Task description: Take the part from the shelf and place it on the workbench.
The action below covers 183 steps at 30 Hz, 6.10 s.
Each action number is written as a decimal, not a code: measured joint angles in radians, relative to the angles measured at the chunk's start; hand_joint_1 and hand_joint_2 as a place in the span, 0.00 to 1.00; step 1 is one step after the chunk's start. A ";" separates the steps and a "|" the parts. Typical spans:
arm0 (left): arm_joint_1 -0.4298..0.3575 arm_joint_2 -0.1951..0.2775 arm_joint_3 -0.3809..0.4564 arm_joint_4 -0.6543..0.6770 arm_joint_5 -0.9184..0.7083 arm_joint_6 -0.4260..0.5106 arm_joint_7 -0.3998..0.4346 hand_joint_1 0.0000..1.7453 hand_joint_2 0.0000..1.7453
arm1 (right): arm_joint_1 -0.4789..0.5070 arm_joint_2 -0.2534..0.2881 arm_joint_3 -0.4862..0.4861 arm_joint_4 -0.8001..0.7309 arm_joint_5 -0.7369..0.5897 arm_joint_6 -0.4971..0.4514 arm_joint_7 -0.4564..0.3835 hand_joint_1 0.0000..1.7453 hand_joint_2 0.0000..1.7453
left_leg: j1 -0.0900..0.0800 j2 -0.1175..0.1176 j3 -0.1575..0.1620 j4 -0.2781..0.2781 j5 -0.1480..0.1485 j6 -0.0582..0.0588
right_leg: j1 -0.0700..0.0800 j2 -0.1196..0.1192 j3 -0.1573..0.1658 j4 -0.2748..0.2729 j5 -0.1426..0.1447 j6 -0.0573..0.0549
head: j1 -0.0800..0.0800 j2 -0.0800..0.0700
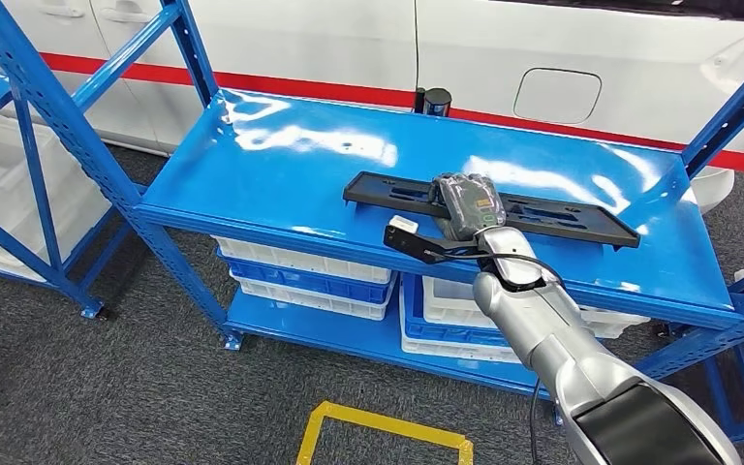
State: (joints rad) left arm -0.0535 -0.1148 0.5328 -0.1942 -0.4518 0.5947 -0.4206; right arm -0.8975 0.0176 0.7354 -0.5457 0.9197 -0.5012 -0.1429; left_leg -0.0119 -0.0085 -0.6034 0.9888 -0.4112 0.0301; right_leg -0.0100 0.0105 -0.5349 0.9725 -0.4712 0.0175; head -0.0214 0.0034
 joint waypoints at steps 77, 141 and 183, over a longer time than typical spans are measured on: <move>-0.005 0.000 -0.024 0.000 -0.126 0.047 0.065 0.00 1.00 | -0.142 -0.295 -0.034 -0.720 -0.208 0.141 -0.065 1.00 1.00 | 0.005 0.000 -0.002 0.001 0.000 -0.001 | 0.003 -0.001 -0.001 0.001 0.000 0.000 | 0.000 0.000; -0.018 0.008 0.017 0.000 -0.116 -0.135 0.200 0.00 1.00 | -0.033 -0.261 -0.132 -0.751 -0.112 0.121 -0.040 1.00 1.00 | 0.023 0.005 -0.014 0.175 -0.119 -0.002 | 0.000 0.001 -0.102 0.054 0.057 -0.025 | -0.004 0.000; -0.027 0.007 0.020 -0.002 -0.141 -0.142 0.200 0.00 1.00 | 0.038 -0.278 -0.190 -0.782 -0.084 0.129 -0.038 1.00 1.00 | 0.009 0.016 0.012 -0.009 -0.008 0.038 | -0.010 -0.010 -0.195 0.294 -0.085 0.011 | 0.012 0.000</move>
State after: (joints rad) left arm -0.0800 -0.1074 0.5528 -0.1961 -0.5932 0.4526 -0.2211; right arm -0.8598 -0.2604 0.5454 -1.3276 0.8361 -0.3719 -0.1808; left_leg -0.0031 0.0079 -0.5911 0.9801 -0.4191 0.0677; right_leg -0.0201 0.0006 -0.7297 1.2664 -0.5563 0.0288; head -0.0090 0.0034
